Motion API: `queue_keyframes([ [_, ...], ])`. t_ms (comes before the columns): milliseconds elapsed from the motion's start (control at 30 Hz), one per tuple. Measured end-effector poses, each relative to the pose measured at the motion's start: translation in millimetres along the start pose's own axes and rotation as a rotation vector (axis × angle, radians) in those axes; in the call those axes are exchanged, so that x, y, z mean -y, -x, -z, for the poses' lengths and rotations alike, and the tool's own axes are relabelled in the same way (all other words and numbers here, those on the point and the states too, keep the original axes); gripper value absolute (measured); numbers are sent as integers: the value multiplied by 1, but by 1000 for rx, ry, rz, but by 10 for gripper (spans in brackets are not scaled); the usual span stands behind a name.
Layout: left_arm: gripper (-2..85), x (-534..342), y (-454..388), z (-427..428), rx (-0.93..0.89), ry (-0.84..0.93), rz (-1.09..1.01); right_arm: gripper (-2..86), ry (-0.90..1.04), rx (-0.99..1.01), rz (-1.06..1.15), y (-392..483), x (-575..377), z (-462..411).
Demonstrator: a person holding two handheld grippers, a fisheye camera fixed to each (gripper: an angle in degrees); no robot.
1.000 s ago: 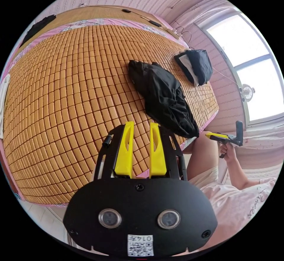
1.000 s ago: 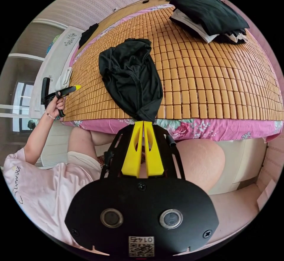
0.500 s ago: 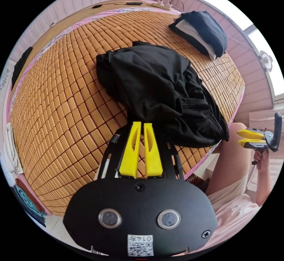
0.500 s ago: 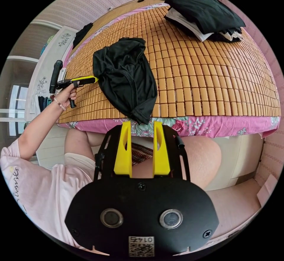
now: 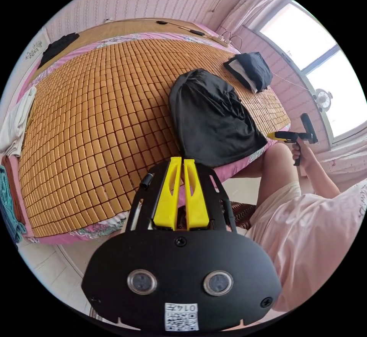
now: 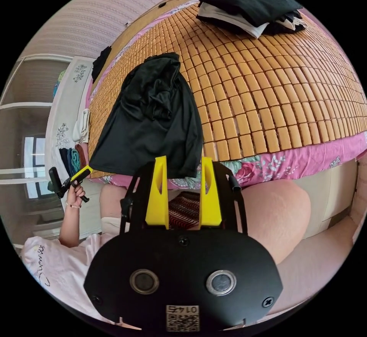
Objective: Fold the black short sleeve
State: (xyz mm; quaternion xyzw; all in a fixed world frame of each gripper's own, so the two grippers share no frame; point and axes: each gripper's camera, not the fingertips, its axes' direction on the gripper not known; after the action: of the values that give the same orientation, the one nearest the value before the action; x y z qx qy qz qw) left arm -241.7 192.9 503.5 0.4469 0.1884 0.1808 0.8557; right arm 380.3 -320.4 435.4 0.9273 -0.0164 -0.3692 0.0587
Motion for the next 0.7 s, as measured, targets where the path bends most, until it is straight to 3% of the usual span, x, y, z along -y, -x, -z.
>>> queue_keyframes([
  [100,-10,-25,-2,2,11,6,18,126,39,-101,-14,1,-1,-13],
  [233,-10,-54,7,16,-49,-48,84,24,120,-254,39,3,-13,-19],
  [300,-10,-66,10,30,-74,-90,97,15,95,-133,53,0,-22,0],
  [400,-10,-82,11,66,-133,-204,86,6,-71,67,118,0,-40,59],
  [533,-10,-90,6,153,-234,-493,26,2,-384,339,307,27,-55,174],
  [700,-10,-112,-10,288,-272,-868,-77,2,-690,420,606,92,-98,304],
])
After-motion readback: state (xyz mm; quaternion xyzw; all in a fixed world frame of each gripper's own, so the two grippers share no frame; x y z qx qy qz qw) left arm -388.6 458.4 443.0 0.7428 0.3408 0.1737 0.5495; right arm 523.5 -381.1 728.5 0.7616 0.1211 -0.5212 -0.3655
